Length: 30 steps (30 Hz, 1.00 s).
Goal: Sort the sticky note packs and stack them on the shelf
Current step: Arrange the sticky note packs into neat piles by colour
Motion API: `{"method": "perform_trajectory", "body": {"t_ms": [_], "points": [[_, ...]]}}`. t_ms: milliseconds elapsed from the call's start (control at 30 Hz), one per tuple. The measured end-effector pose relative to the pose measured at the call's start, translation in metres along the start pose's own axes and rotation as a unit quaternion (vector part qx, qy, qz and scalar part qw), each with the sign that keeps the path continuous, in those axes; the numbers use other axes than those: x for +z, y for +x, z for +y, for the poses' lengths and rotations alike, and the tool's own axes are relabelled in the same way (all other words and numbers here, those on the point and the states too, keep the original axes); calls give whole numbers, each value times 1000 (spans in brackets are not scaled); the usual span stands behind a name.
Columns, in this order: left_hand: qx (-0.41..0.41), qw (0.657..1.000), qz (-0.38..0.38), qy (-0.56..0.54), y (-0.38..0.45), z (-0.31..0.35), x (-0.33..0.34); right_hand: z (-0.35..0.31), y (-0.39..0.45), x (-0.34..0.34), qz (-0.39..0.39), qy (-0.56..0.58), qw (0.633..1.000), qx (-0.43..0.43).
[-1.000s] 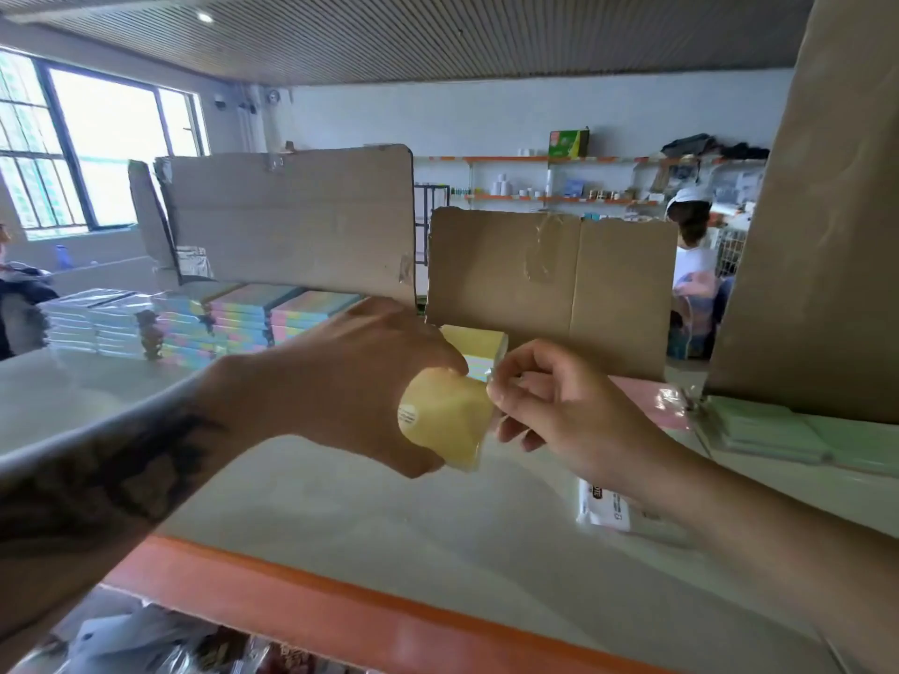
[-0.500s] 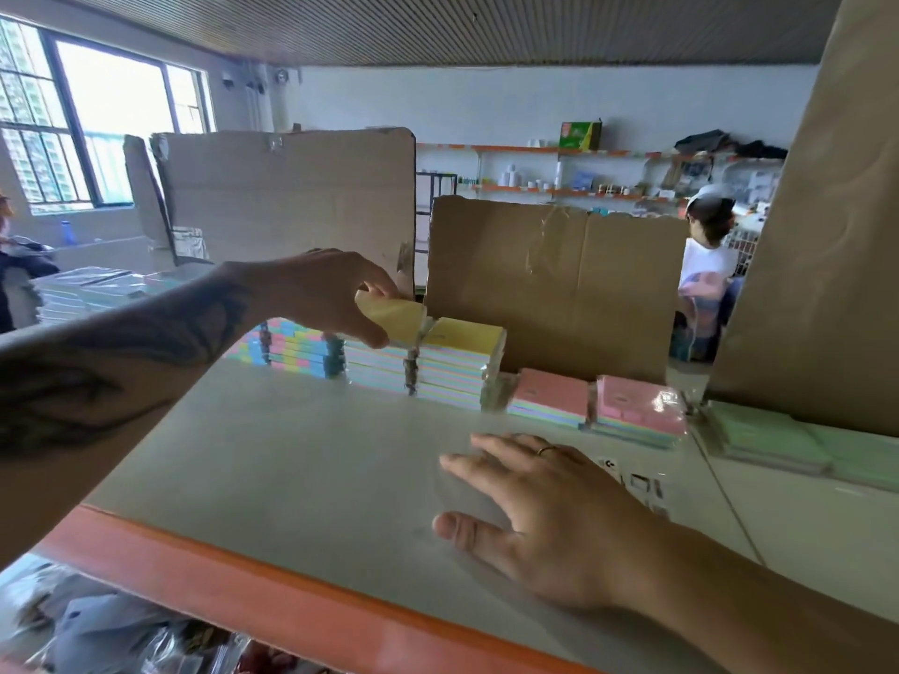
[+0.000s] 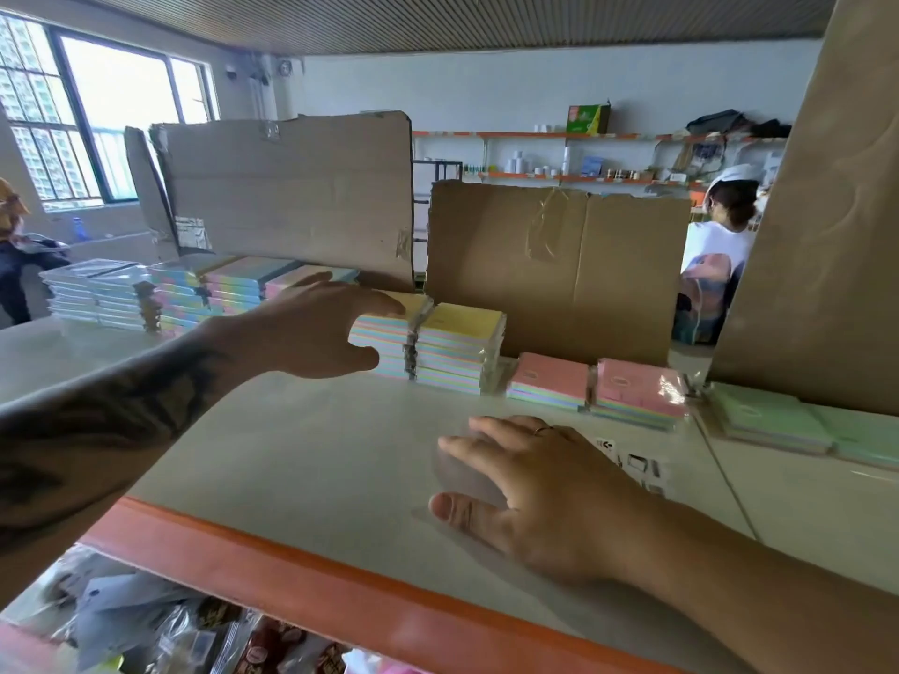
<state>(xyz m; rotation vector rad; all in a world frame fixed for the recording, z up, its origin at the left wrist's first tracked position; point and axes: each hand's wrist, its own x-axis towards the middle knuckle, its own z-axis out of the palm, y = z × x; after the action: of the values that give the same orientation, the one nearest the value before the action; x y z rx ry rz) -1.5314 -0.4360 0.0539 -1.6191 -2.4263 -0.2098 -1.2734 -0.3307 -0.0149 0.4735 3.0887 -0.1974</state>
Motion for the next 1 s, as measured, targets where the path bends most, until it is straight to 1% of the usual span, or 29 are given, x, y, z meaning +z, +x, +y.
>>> {"method": "perform_trajectory", "body": {"t_ms": [100, 233, 300, 400, 467, 567, 700, 767, 900, 1000], "points": [[-8, 1000, -14, 10, -2, 0, 6, 1, 0, 1, 0, 0, 1000, -1], [1, 1000, -2, 3, -2, 0, 7, -1, 0, -2, 1, 6, 1000, -5], [15, 1000, 27, 3, -5, 6, 8, 0, -2, -8, 4, 22, 1000, -10], [47, 994, 96, -35, -18, 26, 9, 11, -8, -25, 37, 24, 999, -20], [65, 989, 111, -73, -31, 47, 13, 22, -17, -41, 43, 13, 999, -10], [101, 987, 68, -108, -49, 80, 26, 46, -34, -61, 13, -15, 999, 30], [138, 978, 36, -154, -61, 113, 50, 71, -50, -60, -16, 13, 997, 73], [143, 974, 31, -174, -61, 122, 57, 76, -51, -51, -5, 17, 997, 74], [143, 963, 33, -226, -61, 126, 62, 74, -55, -45, 32, 66, 995, 62], [165, 951, 47, -256, -62, 127, 63, 66, -58, -44, 64, 93, 993, 47]]}}
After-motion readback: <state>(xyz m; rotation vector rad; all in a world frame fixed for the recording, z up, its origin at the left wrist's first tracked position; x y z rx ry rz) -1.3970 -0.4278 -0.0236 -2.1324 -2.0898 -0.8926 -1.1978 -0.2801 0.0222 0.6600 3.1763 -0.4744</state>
